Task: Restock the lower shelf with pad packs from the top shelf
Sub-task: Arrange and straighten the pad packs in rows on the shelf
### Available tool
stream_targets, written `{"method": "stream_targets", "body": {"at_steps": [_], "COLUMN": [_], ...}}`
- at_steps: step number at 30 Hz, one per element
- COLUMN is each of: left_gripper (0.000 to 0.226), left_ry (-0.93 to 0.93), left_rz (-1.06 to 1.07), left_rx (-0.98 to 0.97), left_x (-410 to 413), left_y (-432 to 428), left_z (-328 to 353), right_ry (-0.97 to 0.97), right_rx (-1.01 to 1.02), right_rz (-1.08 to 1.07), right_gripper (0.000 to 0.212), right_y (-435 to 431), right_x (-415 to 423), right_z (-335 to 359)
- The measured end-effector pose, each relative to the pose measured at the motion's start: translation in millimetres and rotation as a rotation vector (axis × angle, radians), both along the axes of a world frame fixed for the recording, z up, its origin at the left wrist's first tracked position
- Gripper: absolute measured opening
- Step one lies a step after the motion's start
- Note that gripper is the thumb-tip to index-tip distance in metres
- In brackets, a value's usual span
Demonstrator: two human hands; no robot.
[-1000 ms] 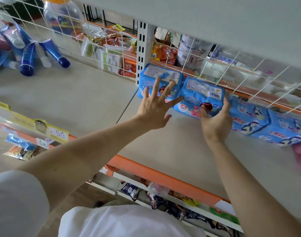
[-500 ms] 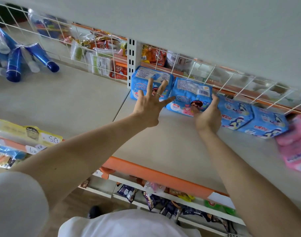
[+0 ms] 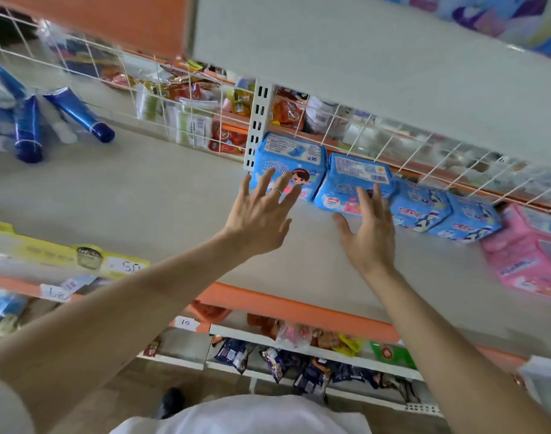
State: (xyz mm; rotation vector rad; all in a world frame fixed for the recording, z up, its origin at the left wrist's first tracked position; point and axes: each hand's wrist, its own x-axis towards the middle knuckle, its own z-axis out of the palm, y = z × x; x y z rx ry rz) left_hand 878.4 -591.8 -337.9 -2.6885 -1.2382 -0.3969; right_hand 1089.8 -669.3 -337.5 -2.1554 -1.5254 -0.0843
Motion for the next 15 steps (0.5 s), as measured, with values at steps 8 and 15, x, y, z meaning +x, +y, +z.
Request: {"method": "stream_targets", "body": {"at_steps": [8,15], "left_gripper": [0.077,0.079], "left_ry": [-0.028,0.003], "left_rz": [-0.087,-0.081], "left_rx": [-0.077,-0.112], "left_x": [-43,-48], "left_y": [-16,-55], "left_z": [1,7], "right_ry": [-0.186,-0.234], "right_rx": [-0.118,-0.206], "right_rz": [-0.008,-0.027], "right_gripper": [0.07,0.075], "right_y": [-34,-80], "right_x": [-56,-58], "right_z": [6,16]}}
